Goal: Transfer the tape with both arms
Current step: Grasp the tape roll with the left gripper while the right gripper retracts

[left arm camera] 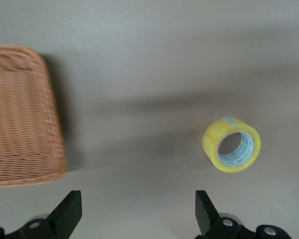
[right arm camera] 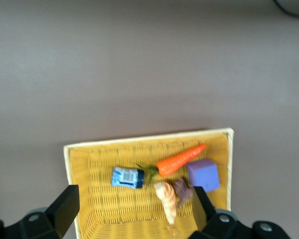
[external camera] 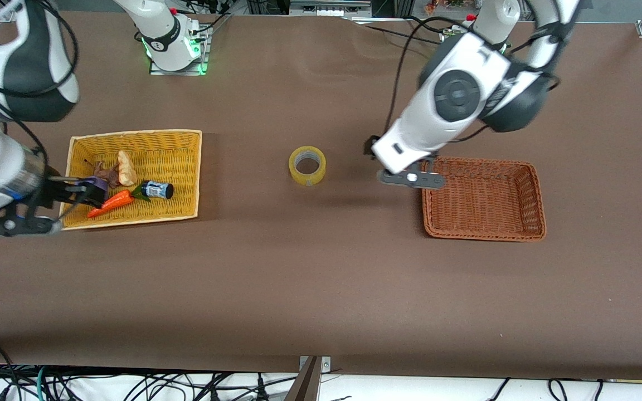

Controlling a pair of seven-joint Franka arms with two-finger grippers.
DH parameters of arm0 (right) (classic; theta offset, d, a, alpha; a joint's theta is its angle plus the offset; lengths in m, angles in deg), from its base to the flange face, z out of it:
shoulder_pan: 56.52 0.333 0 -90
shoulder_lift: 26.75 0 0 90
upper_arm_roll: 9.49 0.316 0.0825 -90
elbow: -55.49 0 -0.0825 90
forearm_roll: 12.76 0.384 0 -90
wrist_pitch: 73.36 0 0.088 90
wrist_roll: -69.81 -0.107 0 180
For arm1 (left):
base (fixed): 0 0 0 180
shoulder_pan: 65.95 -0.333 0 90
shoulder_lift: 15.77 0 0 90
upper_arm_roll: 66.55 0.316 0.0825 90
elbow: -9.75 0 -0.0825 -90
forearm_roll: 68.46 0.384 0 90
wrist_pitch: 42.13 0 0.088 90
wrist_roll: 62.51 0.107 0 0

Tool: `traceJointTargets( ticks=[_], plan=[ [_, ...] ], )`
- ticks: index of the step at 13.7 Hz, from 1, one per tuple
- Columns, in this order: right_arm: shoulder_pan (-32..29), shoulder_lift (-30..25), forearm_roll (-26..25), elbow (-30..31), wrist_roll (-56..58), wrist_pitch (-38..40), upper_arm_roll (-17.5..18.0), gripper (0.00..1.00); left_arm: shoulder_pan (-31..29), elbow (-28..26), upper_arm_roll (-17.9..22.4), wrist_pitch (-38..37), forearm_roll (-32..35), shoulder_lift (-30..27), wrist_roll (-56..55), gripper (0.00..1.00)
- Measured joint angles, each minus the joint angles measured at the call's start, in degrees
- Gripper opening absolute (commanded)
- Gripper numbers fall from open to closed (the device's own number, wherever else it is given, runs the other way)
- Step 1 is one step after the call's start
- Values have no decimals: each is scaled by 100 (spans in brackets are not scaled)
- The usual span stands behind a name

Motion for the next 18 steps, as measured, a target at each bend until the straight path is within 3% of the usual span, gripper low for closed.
traceJointTargets(
  ticks=[2, 4, 8, 11, 13, 15, 16, 18],
  plan=[
    [-14, -439, 305, 487, 423, -65, -518, 100, 363, -41, 3, 459, 0, 470, -65, 100],
    [-34, -876, 370, 954, 478, -315, -771, 100, 616, -75, 7, 981, 1, 959, -139, 100],
    [-16, -1454, 471, 1369, 308, -557, -785, 100, 1051, -254, 14, 2115, 55, 1604, -576, 100],
    [-14, -1866, 735, 1411, 302, -154, -775, 100, 1292, -291, 15, 2268, 678, 1857, -1072, 97],
    [-14, -1970, 756, 1412, 302, 23, -776, 100, 1416, -316, 15, 2364, 774, 1990, -1232, 67],
    [-14, -1930, 755, 1416, 302, 39, -779, 100, 1479, -322, 18, 2580, 775, 2110, -1279, 5],
    [-14, -1884, 755, 1416, 302, 36, -779, 100, 1481, -322, 23, 2634, 775, 2143, -1282, 0],
    [-14, -1788, 755, 1411, 302, 28, -779, 100, 1469, -302, 51, 2665, 775, 2147, -1287, 0]
  ],
)
